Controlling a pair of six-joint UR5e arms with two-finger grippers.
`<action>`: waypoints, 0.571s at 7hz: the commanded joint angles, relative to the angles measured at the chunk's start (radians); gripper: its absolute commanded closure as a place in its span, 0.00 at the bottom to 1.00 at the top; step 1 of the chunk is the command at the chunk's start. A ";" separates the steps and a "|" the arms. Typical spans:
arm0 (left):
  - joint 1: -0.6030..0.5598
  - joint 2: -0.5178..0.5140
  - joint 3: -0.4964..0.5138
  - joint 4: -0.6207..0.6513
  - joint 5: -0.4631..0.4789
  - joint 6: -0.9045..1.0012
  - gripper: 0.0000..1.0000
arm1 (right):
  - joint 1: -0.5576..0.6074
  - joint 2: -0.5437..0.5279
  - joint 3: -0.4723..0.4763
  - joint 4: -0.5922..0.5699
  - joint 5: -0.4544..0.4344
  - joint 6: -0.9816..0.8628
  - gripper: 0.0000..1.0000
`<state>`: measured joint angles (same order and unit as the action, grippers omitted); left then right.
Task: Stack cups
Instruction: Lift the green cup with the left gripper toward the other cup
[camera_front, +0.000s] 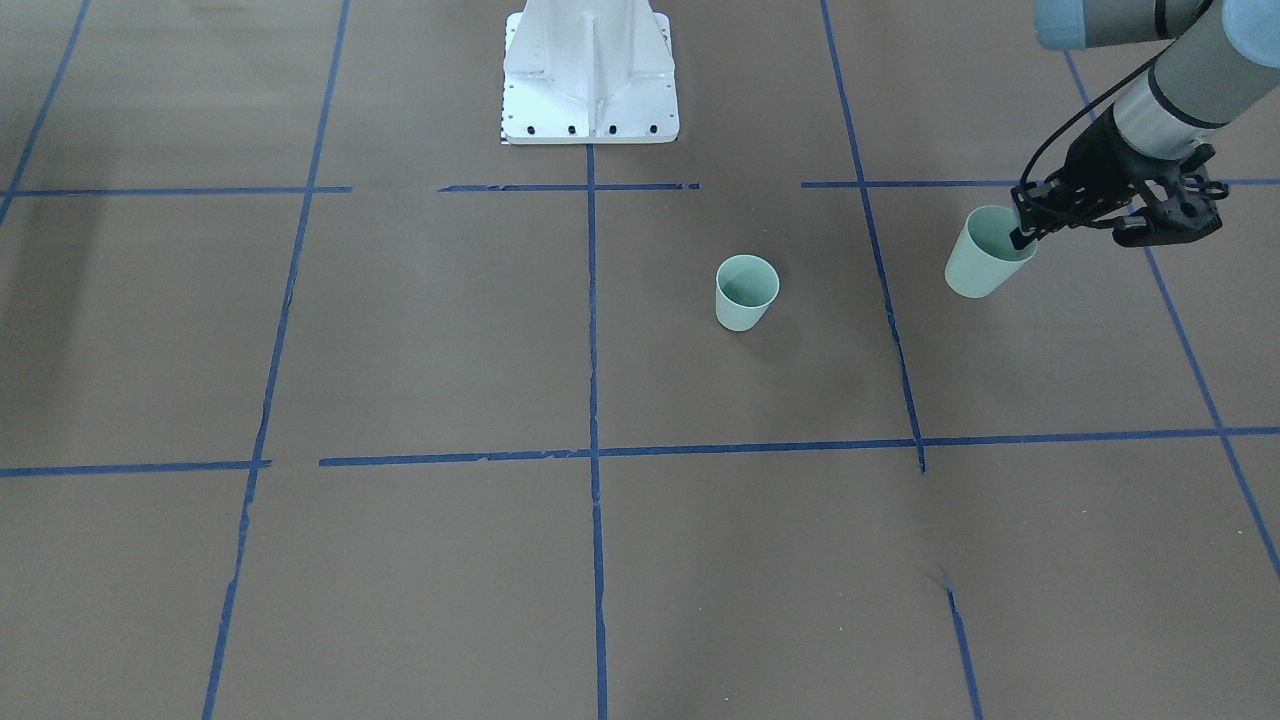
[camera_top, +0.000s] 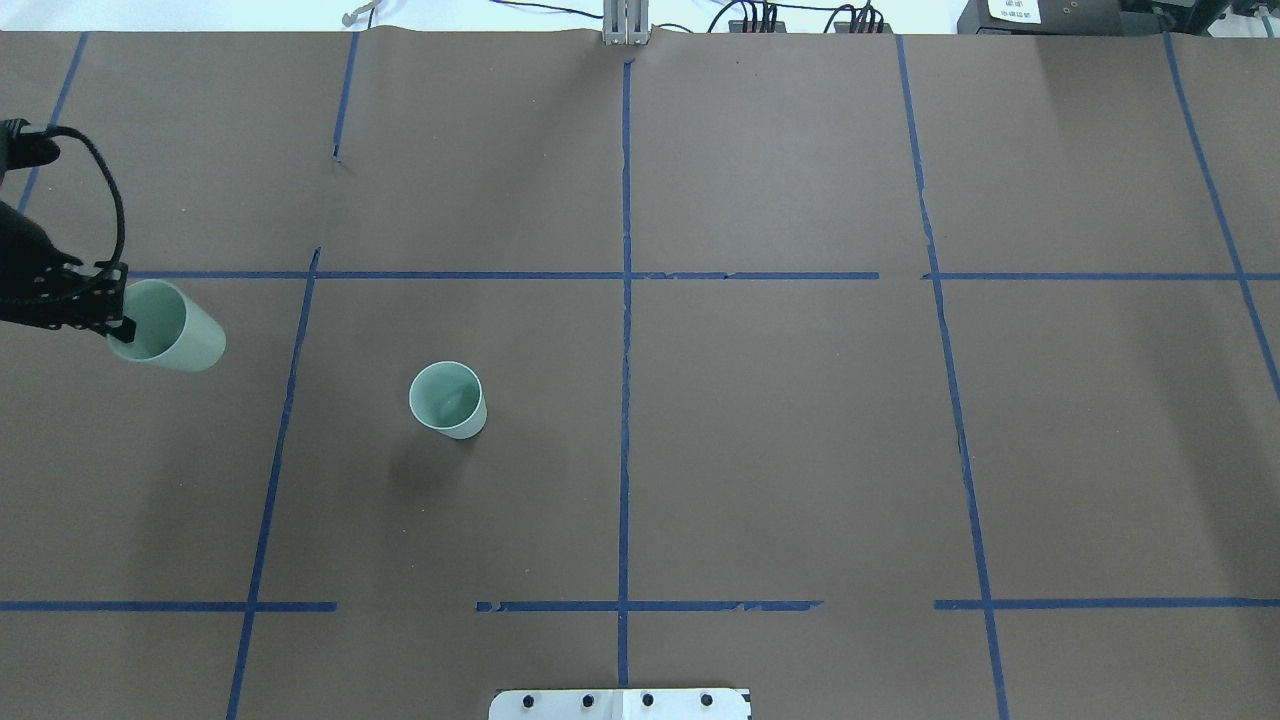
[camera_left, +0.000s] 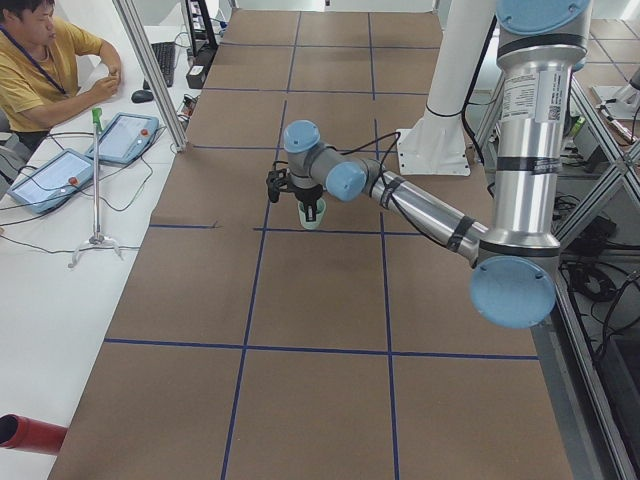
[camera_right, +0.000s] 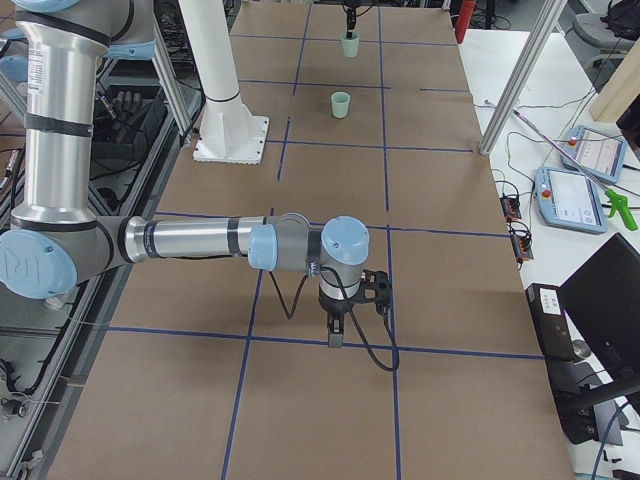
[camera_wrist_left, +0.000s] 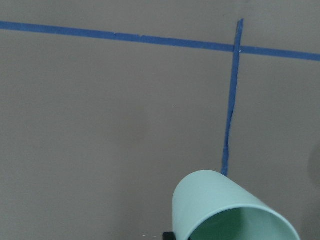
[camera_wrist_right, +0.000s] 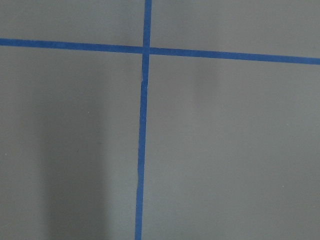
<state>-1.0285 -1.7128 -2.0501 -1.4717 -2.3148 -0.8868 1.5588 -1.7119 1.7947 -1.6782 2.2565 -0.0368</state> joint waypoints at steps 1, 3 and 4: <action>0.091 -0.214 0.017 0.140 -0.001 -0.191 1.00 | 0.001 0.000 0.000 0.000 0.000 0.000 0.00; 0.221 -0.327 0.103 0.125 -0.012 -0.351 1.00 | 0.001 0.000 0.000 0.000 0.000 0.000 0.00; 0.235 -0.327 0.104 0.122 -0.012 -0.359 1.00 | 0.000 0.000 0.000 0.000 0.000 0.000 0.00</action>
<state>-0.8340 -2.0172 -1.9634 -1.3453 -2.3255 -1.2080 1.5596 -1.7119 1.7948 -1.6782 2.2565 -0.0368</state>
